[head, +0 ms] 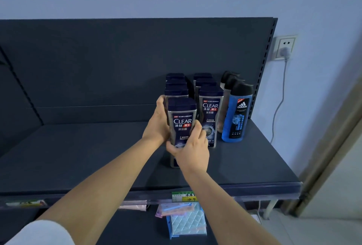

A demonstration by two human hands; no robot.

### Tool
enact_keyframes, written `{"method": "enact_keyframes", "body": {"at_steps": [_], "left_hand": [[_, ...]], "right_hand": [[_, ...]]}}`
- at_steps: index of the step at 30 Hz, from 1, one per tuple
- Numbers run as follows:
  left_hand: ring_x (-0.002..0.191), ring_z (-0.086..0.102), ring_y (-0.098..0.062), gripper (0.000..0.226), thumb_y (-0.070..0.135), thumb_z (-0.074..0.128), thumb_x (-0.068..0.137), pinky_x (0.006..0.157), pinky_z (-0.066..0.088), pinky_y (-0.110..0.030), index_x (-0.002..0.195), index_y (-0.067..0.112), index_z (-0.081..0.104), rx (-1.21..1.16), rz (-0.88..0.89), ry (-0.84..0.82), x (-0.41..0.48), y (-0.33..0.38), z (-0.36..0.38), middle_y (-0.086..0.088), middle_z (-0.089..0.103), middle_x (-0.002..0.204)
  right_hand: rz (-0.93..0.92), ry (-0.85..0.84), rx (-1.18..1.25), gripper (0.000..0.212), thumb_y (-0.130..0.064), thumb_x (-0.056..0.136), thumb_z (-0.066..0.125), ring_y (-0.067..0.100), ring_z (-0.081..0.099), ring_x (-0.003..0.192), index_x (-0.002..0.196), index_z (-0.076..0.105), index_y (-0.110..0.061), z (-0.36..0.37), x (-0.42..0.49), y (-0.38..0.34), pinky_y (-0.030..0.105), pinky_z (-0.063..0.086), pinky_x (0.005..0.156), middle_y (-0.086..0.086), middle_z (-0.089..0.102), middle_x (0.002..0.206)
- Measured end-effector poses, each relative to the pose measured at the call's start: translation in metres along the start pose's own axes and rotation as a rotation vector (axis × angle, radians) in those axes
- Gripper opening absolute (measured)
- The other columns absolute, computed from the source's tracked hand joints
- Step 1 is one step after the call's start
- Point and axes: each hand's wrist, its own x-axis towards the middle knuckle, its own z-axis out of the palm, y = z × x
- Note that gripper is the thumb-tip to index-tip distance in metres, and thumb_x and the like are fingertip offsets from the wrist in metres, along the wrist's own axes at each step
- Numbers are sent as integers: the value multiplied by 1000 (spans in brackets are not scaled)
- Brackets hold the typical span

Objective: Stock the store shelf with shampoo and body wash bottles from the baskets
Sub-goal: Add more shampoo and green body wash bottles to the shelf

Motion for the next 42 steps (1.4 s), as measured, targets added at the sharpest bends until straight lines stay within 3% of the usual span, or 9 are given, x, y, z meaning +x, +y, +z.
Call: {"method": "enact_keyframes", "body": {"at_steps": [3, 6, 13, 17, 22, 26, 30, 35, 42], "left_hand": [[107, 62, -23, 87, 23, 69, 81, 85, 53, -38, 149, 29, 14, 174, 28, -18, 2, -12, -9, -4, 52, 135], [86, 65, -16, 108, 32, 83, 70, 59, 47, -28, 143, 42, 5, 320, 22, 1, 1, -24, -19, 9, 49, 134], [116, 56, -23, 116, 46, 88, 61, 85, 50, -36, 148, 27, 14, 584, 33, 90, -15, -36, -42, 0, 37, 146], [130, 44, -23, 103, 65, 74, 67, 112, 32, -38, 147, 18, 29, 799, 71, 182, -31, -48, -68, -3, 39, 146], [144, 25, -27, 99, 81, 49, 75, 120, 10, -43, 152, 22, 26, 951, -26, 221, -58, -60, -113, -7, 23, 159], [146, 20, -29, 101, 83, 43, 76, 121, 8, -45, 153, 21, 25, 950, -66, 247, -86, -75, -143, -9, 19, 161], [147, 19, -29, 103, 87, 35, 76, 121, 7, -46, 154, 19, 24, 948, -101, 270, -116, -90, -178, -10, 19, 161], [147, 18, -29, 99, 79, 42, 81, 121, 8, -45, 156, 20, 15, 984, -174, 245, -178, -115, -251, -10, 14, 162], [144, 25, -32, 94, 68, 51, 85, 118, 19, -46, 156, 16, 15, 994, -356, 371, -311, -169, -379, -14, 20, 160]], "right_hand": [[8, -13, -10, 95, -55, 75, 68, 22, 45, 115, 146, 17, -19, 4, -1, -5, 29, 46, 81, 3, 40, 126], [17, 10, -5, 97, -57, 74, 69, 24, 46, 112, 147, 19, -18, 8, 0, -6, 29, 47, 77, 5, 42, 125], [30, 13, 25, 99, -61, 73, 70, 26, 47, 114, 147, 22, -15, 8, -3, -3, 33, 49, 77, 7, 44, 125], [15, -5, 71, 101, -56, 73, 74, 30, 46, 121, 145, 23, -7, 9, -4, -4, 36, 49, 85, 13, 44, 131], [46, -72, 162, 116, -62, 76, 66, 30, 28, 139, 152, -1, -5, 1, -15, 2, 38, 34, 108, 18, 29, 150], [58, 81, 92, 105, -64, 78, 59, 37, 34, 132, 150, 14, -2, -6, -34, 3, 45, 31, 108, 22, 33, 146], [-191, 206, 67, 73, -43, 88, 64, 35, 39, 127, 143, 33, -7, 2, -67, -22, 49, 34, 103, 20, 42, 139], [-494, -63, -37, 60, -38, 89, 62, 28, 44, 124, 140, 42, -13, 34, -122, -101, 43, 37, 104, 9, 49, 135], [-865, -392, -42, 50, -36, 92, 53, 25, 51, 122, 137, 49, -15, 96, -218, -251, 39, 38, 102, 1, 54, 136]]}}
